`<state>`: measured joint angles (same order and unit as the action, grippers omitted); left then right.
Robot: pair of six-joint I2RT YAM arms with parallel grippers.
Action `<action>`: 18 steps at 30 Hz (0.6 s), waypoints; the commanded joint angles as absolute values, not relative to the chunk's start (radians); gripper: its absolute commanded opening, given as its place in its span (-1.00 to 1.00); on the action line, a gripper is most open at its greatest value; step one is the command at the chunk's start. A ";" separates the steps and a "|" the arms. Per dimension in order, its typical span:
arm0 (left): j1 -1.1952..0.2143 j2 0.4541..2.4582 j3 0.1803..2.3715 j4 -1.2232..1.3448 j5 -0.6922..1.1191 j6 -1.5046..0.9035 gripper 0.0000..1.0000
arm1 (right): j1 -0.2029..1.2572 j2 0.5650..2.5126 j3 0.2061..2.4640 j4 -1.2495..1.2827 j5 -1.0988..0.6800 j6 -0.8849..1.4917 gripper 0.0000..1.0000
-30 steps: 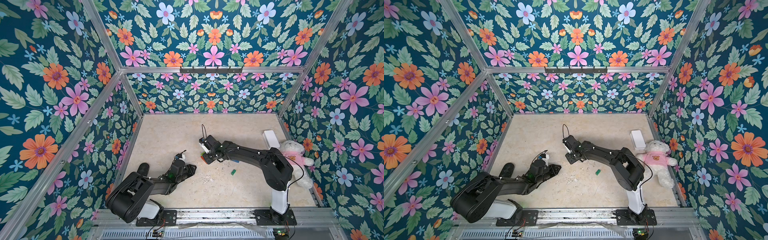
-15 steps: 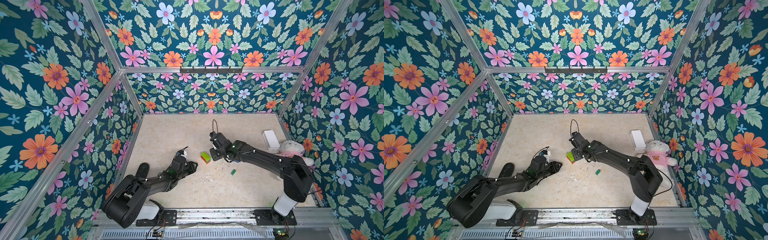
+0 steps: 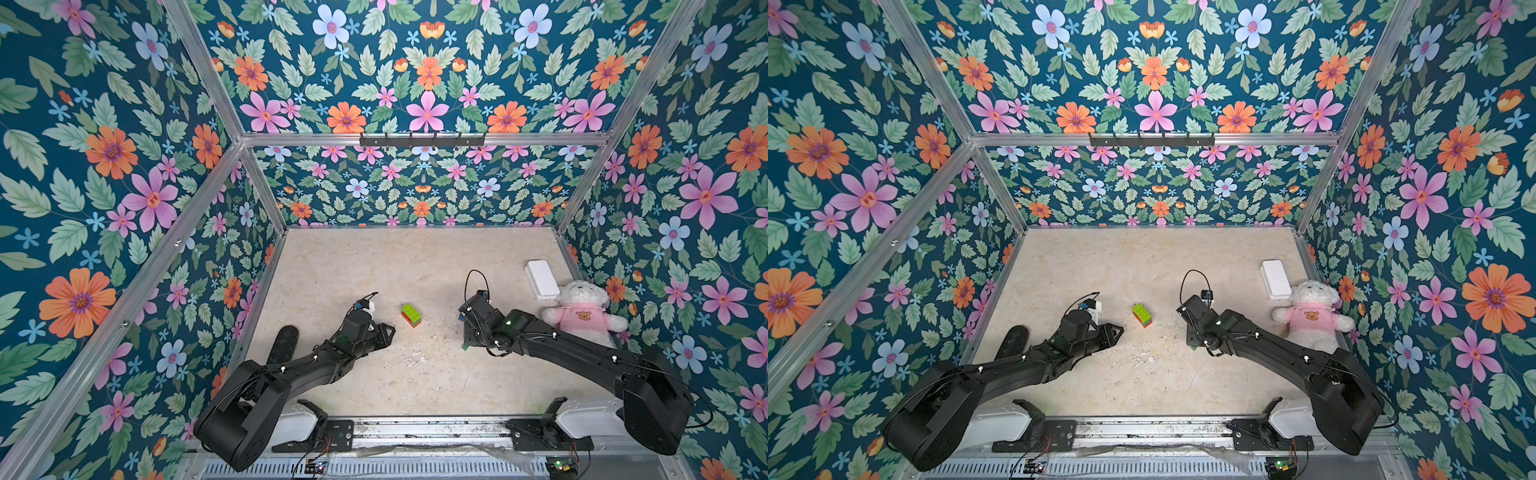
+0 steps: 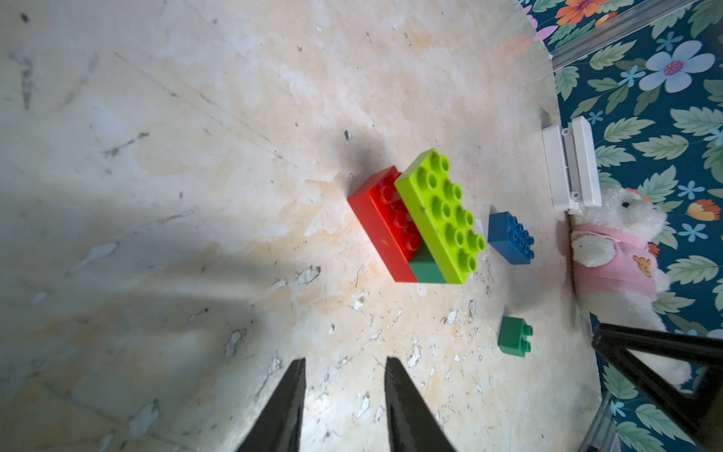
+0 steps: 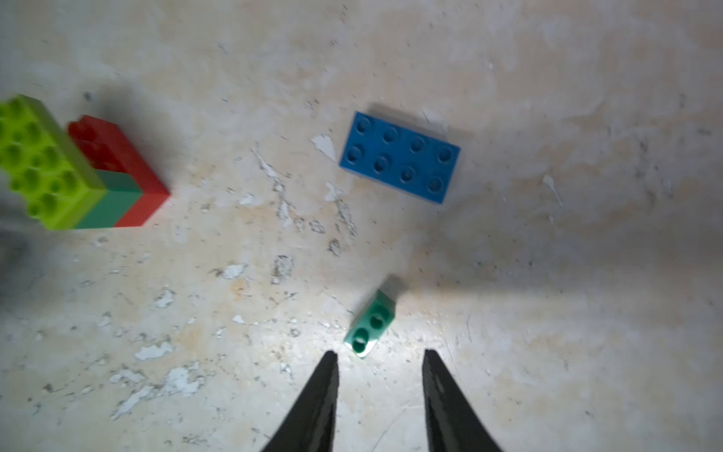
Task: Assemble the number 5 with lego
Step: Assemble the lego brick with the lego brick, then pick up the lego brick from the center of the board.
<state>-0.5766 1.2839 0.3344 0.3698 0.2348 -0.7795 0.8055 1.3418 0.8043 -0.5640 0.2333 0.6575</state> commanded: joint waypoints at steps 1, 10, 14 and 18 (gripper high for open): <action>-0.576 1.292 0.319 0.414 0.238 -0.792 -0.25 | 0.808 1.342 0.758 -0.508 0.189 0.728 -0.23; -0.577 1.293 0.296 0.434 0.242 -0.800 -0.25 | 0.813 1.409 0.737 -0.402 0.142 0.749 -0.18; -0.577 1.299 0.289 0.444 0.242 -0.803 -0.25 | 0.814 1.463 0.762 -0.406 0.145 0.746 -0.27; -0.577 1.306 0.281 0.455 0.243 -0.807 -0.25 | 0.815 1.483 0.768 -0.406 0.143 0.743 -0.44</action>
<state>-0.5766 1.3022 0.2836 0.4248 0.2390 -0.8062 0.8135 1.4750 0.7601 -0.4107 0.1425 0.7387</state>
